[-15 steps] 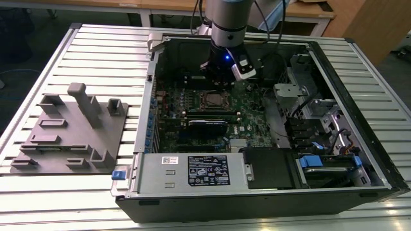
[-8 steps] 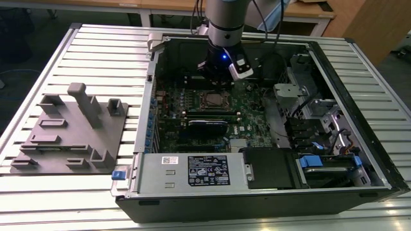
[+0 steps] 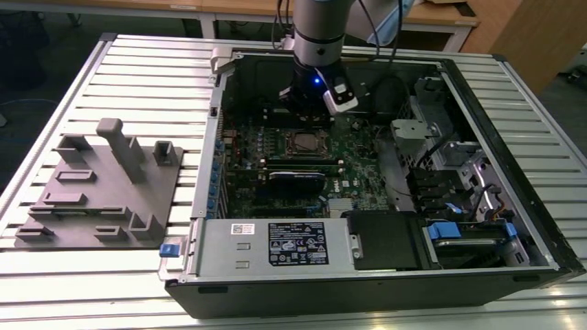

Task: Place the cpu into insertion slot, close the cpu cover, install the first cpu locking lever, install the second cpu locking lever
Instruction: 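Install the first cpu locking lever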

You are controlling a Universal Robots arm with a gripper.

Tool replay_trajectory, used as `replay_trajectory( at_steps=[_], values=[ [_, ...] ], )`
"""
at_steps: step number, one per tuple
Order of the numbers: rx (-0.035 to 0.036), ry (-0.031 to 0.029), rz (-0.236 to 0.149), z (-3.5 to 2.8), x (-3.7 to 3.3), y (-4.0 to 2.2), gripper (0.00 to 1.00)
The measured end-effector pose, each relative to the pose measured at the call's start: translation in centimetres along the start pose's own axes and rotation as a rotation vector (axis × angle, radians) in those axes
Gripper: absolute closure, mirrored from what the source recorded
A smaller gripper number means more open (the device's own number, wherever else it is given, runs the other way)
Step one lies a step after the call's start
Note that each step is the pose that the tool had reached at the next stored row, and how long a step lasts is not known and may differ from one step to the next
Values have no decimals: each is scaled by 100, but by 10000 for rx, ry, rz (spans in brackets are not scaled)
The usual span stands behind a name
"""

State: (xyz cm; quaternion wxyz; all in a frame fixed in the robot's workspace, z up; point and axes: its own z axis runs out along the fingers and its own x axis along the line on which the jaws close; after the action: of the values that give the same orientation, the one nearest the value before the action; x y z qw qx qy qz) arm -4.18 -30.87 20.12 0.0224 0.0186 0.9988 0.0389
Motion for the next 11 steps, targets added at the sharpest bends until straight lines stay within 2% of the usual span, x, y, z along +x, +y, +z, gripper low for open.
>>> replay_trajectory(
  at_steps=[11],
  values=[
    [-1,1,-1,-1,6,21,89]
  ],
)
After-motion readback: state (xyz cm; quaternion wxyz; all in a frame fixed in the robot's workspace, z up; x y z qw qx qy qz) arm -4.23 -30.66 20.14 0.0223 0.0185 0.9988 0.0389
